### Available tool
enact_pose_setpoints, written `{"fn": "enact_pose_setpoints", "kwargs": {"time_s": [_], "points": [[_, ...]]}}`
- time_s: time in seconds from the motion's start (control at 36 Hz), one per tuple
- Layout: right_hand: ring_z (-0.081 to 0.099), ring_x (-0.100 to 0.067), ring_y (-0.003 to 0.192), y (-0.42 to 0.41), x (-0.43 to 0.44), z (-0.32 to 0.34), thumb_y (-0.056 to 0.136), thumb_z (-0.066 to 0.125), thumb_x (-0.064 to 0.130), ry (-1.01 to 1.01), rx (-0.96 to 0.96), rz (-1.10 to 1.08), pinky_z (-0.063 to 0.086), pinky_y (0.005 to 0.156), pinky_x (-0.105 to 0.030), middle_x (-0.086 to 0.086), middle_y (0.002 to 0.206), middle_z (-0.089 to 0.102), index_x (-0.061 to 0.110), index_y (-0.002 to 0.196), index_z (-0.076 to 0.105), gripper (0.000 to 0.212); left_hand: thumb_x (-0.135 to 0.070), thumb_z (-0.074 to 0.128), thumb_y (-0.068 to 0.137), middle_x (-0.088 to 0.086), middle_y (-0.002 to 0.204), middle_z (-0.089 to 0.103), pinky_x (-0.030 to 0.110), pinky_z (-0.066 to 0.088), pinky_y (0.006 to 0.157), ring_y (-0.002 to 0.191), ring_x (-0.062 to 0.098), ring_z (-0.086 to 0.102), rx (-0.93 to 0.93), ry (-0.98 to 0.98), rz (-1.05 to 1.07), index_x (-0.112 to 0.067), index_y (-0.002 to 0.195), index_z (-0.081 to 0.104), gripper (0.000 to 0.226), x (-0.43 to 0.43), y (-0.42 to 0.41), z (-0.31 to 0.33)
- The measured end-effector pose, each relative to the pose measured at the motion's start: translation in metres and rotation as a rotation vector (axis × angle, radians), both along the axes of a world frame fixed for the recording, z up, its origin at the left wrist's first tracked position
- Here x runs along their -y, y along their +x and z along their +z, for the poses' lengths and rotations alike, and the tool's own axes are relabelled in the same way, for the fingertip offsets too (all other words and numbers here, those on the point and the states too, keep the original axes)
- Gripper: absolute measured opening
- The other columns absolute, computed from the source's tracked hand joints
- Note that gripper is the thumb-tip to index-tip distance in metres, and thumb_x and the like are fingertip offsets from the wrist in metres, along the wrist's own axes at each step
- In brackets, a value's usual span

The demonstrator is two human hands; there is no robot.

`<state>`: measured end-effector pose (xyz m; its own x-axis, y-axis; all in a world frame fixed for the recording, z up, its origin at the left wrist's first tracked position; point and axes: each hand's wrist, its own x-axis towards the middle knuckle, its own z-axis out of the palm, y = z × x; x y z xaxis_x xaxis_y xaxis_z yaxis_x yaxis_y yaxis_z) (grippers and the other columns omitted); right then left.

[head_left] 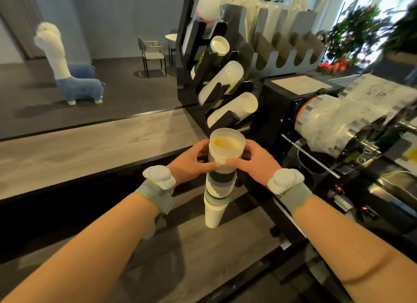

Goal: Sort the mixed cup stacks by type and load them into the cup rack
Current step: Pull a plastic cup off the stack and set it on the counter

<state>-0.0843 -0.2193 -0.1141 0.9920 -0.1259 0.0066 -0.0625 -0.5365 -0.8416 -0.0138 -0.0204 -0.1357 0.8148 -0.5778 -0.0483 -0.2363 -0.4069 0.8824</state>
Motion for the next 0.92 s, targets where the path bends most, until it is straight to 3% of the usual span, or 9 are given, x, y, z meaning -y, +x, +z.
{"fn": "enact_pose_setpoints", "kwargs": {"time_s": [0.06,0.17,0.42,0.53,0.64,0.75,0.92], "points": [[0.053,-0.005,0.113,0.003,-0.004,0.0,0.079,0.079,0.039,0.019,0.021,0.014,0.04,0.074,-0.009,0.012,0.129,0.057,0.026,0.143,0.045,0.073,-0.056,0.072,0.078,-0.01,0.146,0.049,0.047,0.038,0.114,0.136,0.014,0.045,0.015,-0.033,0.001,-0.037,0.146,0.035,0.08,0.001,0.0,0.003],[0.053,-0.01,0.117,0.006,-0.008,-0.004,0.081,0.078,0.036,0.003,0.055,-0.011,0.042,0.082,-0.018,0.006,0.133,0.057,0.024,0.143,0.044,0.071,-0.048,0.069,0.086,-0.009,0.147,0.049,0.049,0.034,0.116,0.137,0.015,0.043,0.048,-0.042,0.052,-0.034,0.147,0.037,0.07,0.006,0.002,0.007],[0.056,-0.009,0.119,0.011,-0.002,-0.005,0.081,0.077,0.038,0.056,0.108,0.039,0.043,0.084,-0.015,0.01,0.128,0.061,0.026,0.138,0.049,0.065,-0.036,0.07,0.088,-0.007,0.146,0.049,0.04,0.037,0.114,0.136,0.015,0.044,0.1,-0.079,0.105,-0.028,0.145,0.04,0.065,0.009,0.004,0.008],[0.055,-0.009,0.123,0.014,0.001,0.003,0.077,0.08,0.042,0.086,0.144,0.036,0.046,0.103,-0.036,0.012,0.13,0.061,0.028,0.136,0.051,0.068,-0.035,0.071,0.087,-0.01,0.143,0.052,0.033,0.038,0.11,0.133,0.009,0.045,0.112,-0.114,0.102,-0.027,0.144,0.042,0.065,0.009,0.007,0.017],[0.053,-0.006,0.126,0.017,0.003,0.023,0.071,0.081,0.049,0.113,0.203,0.047,0.045,0.107,-0.04,0.015,0.13,0.062,0.031,0.135,0.052,0.072,-0.031,0.075,0.085,-0.01,0.139,0.056,0.024,0.039,0.101,0.13,0.006,0.05,0.123,-0.176,0.099,-0.025,0.144,0.043,0.067,0.008,0.01,0.036],[0.058,-0.001,0.118,0.022,0.001,0.057,0.077,0.08,0.044,0.088,0.263,0.085,0.051,0.101,-0.034,0.016,0.125,0.063,0.03,0.133,0.053,0.064,-0.026,0.074,0.085,-0.011,0.135,0.06,0.026,0.044,0.104,0.125,0.003,0.055,0.146,-0.23,0.091,-0.022,0.143,0.044,0.066,0.001,0.01,0.071],[0.058,-0.001,0.117,0.021,-0.007,0.113,0.077,0.079,0.046,0.042,0.333,0.17,0.046,0.106,-0.037,0.015,0.125,0.065,0.026,0.134,0.054,0.065,-0.027,0.075,0.083,-0.013,0.126,0.064,0.029,0.047,0.103,0.119,0.003,0.059,0.25,-0.309,0.112,-0.024,0.136,0.049,0.059,-0.018,0.0,0.12]]}}
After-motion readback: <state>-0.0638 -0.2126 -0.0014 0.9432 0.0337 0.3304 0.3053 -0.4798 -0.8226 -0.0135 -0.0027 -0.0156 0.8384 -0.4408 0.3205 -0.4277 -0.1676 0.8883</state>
